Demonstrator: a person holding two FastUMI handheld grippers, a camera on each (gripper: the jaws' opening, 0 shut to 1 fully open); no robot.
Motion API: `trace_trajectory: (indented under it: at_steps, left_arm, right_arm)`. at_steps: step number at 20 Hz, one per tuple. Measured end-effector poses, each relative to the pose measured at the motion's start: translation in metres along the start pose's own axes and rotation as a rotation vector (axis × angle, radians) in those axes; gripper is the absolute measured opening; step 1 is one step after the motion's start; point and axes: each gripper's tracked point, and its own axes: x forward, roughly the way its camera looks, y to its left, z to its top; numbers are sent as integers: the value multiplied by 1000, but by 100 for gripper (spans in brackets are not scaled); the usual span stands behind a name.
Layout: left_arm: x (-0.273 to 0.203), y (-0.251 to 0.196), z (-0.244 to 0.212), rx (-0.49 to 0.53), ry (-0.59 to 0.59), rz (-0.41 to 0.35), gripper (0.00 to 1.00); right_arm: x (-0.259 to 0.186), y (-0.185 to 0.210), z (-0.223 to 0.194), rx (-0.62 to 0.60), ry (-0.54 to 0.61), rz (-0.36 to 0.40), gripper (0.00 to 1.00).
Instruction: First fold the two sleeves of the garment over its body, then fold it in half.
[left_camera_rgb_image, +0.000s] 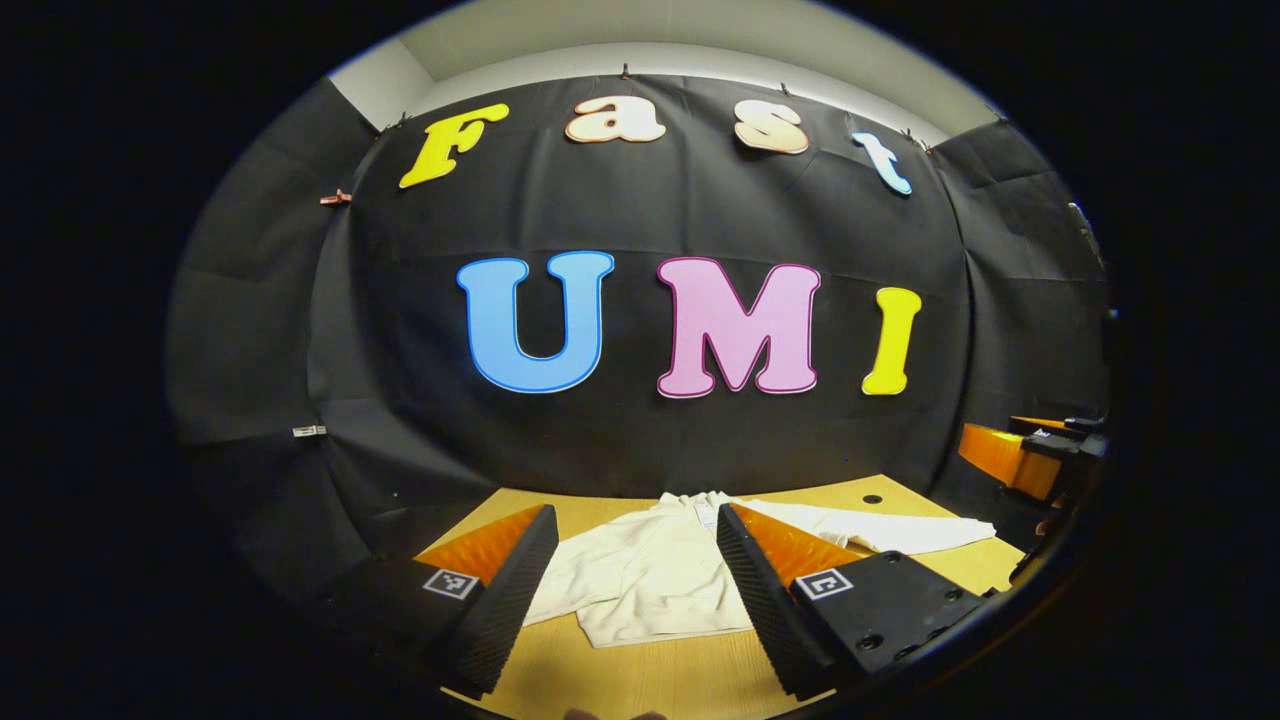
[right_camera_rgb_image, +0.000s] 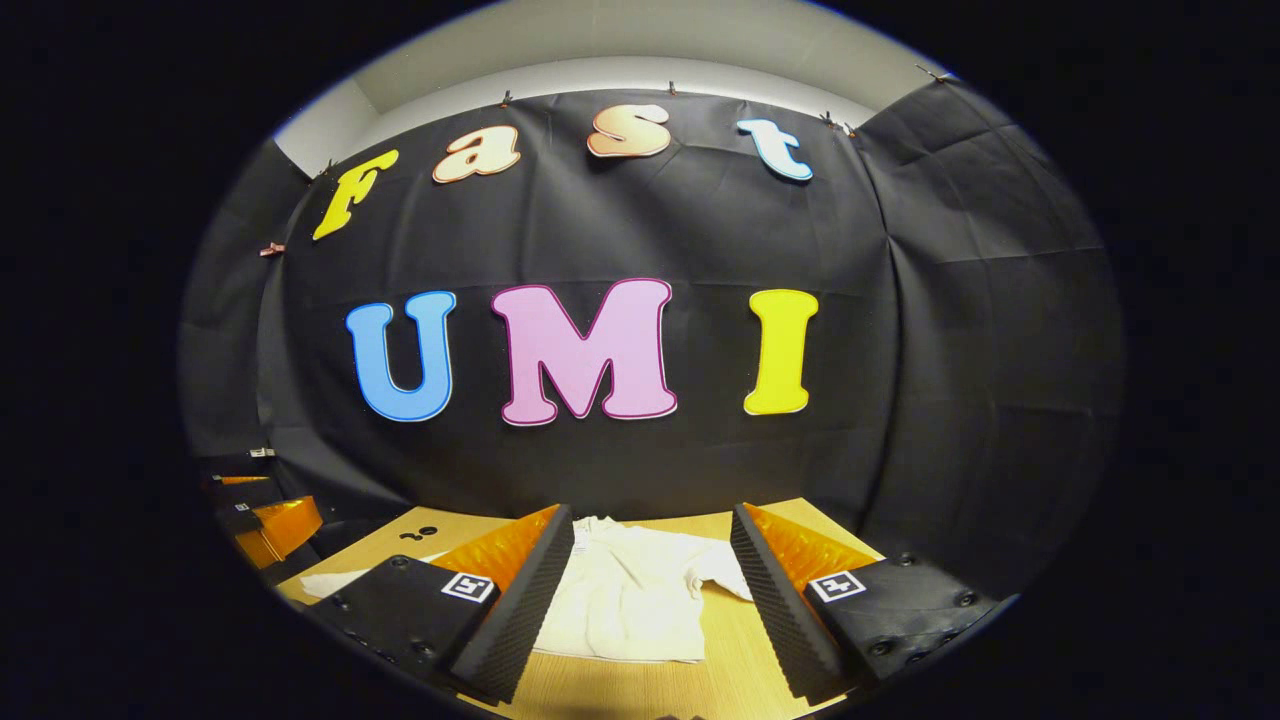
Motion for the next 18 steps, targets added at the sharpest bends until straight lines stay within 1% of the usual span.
trace_trajectory:
  at_steps: [1,2,3,7,13,18]
  left_arm:
    - [2,0,0,-2,1,0,99]
    - [3,-1,-1,0,2,2,99]
    - [5,0,-1,2,3,5,99]
    - [10,0,-2,19,13,13,99]
    - [26,0,2,15,9,24,99]
    - [43,-1,2,26,7,41,99]
  right_arm:
    - [3,-1,2,1,-4,2,97]
    - [6,-1,4,3,-8,3,100]
    - [11,-1,5,10,-12,7,97]
    - [27,-6,9,8,-20,5,96]
    - [61,-20,17,-35,-45,-3,97]
    - [95,-43,7,-37,-10,-30,97]
